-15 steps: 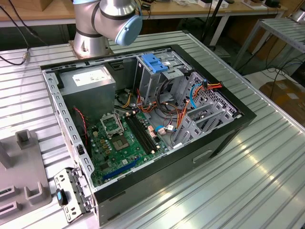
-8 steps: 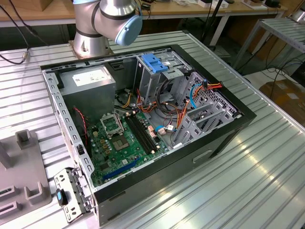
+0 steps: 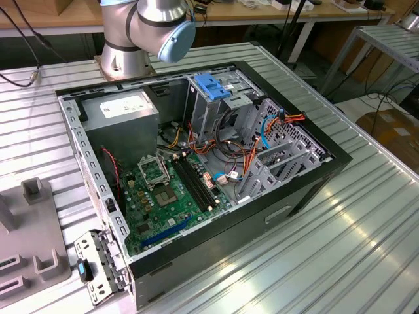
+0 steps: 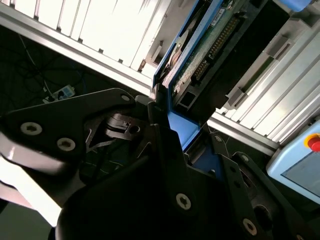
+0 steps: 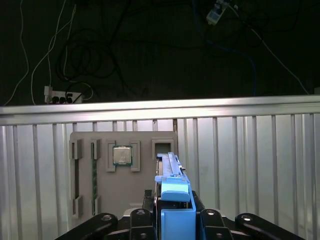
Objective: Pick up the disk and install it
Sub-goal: 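Pick up the disk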
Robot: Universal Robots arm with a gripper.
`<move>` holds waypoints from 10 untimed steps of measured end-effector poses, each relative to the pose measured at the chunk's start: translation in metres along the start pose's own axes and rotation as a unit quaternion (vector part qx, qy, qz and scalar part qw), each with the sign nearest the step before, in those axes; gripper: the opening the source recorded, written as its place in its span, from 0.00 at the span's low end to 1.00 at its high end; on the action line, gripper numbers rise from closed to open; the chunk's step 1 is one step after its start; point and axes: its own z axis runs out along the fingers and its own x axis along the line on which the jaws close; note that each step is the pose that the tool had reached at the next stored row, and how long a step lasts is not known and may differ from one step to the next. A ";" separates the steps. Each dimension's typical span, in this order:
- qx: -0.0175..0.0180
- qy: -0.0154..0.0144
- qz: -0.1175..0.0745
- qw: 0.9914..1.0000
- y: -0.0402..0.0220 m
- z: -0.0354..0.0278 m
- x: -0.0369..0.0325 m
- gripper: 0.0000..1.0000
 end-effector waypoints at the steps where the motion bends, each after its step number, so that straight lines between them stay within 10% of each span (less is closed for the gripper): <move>1: 0.000 0.000 0.000 1.000 0.0000 -0.0005 0.0000 0.37; 10: 0.000 -0.001 0.000 1.000 -0.0001 -0.0063 0.0000 0.37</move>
